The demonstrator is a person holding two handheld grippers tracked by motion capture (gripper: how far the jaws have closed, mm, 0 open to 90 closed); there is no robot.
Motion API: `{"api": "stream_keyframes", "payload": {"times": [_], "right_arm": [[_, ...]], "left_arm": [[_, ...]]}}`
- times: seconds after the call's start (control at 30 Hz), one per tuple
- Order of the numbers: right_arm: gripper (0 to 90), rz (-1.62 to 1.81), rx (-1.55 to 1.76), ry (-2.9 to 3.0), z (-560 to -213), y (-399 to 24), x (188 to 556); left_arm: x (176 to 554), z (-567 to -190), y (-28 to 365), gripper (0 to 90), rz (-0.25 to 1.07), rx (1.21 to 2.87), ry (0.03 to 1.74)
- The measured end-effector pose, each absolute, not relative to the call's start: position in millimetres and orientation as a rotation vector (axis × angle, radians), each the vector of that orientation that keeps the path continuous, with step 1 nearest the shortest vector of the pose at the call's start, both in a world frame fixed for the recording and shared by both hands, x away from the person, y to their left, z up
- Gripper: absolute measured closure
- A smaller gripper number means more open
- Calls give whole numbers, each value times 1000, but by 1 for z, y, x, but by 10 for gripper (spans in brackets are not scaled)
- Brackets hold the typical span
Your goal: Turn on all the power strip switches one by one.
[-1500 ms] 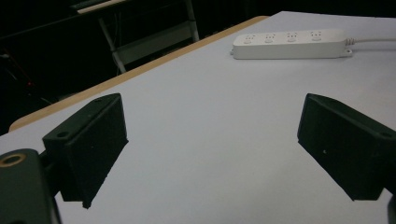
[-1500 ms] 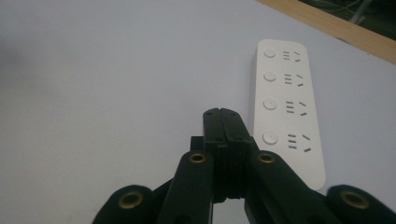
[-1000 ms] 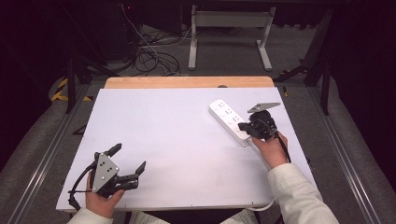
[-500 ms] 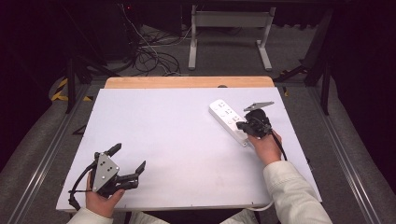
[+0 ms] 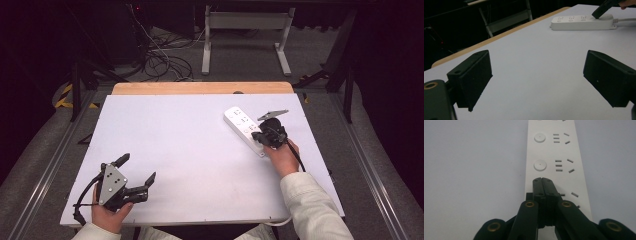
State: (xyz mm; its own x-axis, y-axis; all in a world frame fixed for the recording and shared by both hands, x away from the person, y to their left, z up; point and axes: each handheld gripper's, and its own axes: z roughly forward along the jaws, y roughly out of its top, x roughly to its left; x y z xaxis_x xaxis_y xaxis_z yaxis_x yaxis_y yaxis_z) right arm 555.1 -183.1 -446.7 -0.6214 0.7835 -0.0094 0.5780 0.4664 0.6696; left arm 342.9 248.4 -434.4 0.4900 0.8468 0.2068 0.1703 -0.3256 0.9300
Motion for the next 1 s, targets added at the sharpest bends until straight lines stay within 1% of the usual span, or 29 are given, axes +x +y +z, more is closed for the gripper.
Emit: {"api": "stream_keyframes", "payload": {"times": [1.0], "right_arm": [[900, 870, 1153, 2382, -450, -178, 551]], "left_arm": [[342, -434, 250, 85, 893, 1777, 874]]}}
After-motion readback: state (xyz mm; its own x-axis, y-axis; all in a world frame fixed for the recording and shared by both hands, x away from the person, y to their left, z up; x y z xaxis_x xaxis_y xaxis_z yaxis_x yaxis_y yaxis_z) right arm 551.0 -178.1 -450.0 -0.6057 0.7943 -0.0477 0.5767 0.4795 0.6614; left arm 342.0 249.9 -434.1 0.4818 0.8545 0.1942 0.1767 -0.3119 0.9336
